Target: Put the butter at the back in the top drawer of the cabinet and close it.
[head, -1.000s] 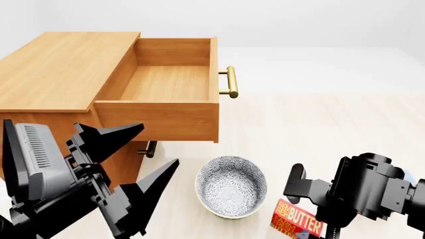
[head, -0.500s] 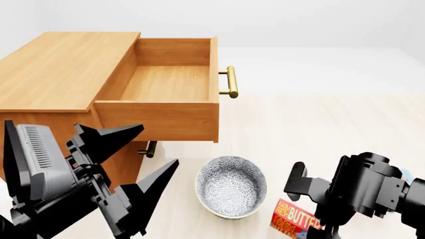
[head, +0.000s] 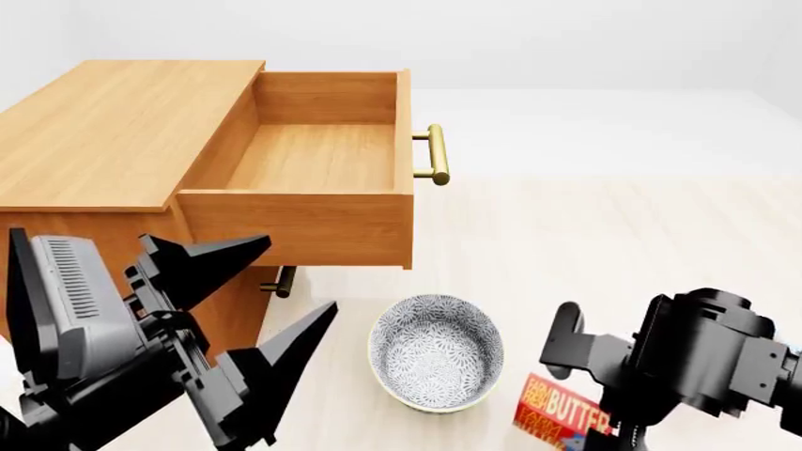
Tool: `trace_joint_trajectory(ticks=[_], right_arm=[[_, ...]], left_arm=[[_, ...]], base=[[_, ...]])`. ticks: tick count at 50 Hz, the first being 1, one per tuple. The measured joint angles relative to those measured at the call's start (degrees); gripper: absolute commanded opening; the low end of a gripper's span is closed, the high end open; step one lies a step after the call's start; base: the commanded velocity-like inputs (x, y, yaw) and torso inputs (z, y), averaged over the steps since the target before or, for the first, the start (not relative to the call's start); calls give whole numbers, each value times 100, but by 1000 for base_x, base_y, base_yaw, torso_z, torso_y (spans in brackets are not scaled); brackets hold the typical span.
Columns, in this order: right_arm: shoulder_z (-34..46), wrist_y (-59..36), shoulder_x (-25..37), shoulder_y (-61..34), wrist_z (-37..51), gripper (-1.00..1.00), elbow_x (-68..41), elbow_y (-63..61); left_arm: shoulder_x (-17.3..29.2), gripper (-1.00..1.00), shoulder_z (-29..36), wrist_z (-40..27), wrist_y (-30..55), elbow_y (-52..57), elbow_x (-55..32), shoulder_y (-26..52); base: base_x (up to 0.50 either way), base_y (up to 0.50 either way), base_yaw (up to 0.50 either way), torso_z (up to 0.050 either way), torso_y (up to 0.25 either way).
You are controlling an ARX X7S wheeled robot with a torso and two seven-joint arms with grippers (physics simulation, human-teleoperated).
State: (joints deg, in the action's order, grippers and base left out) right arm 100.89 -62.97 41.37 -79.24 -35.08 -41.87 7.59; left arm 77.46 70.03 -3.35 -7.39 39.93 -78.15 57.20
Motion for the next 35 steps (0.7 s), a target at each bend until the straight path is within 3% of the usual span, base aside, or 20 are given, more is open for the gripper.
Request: trace_joint_trajectory(ticks=[20, 35], right_arm=[[-75, -803, 490, -692, 224, -100, -189, -1264], [-142, -1545, 702, -1463, 246, -100, -400, -2185]], left_arm=[[-4, 100, -152, 395, 403, -22, -178, 300], [-251, 100, -488, 1233, 1749, -285, -824, 1302]], base=[[0, 0, 0, 0, 0], [0, 0, 0, 0, 1]])
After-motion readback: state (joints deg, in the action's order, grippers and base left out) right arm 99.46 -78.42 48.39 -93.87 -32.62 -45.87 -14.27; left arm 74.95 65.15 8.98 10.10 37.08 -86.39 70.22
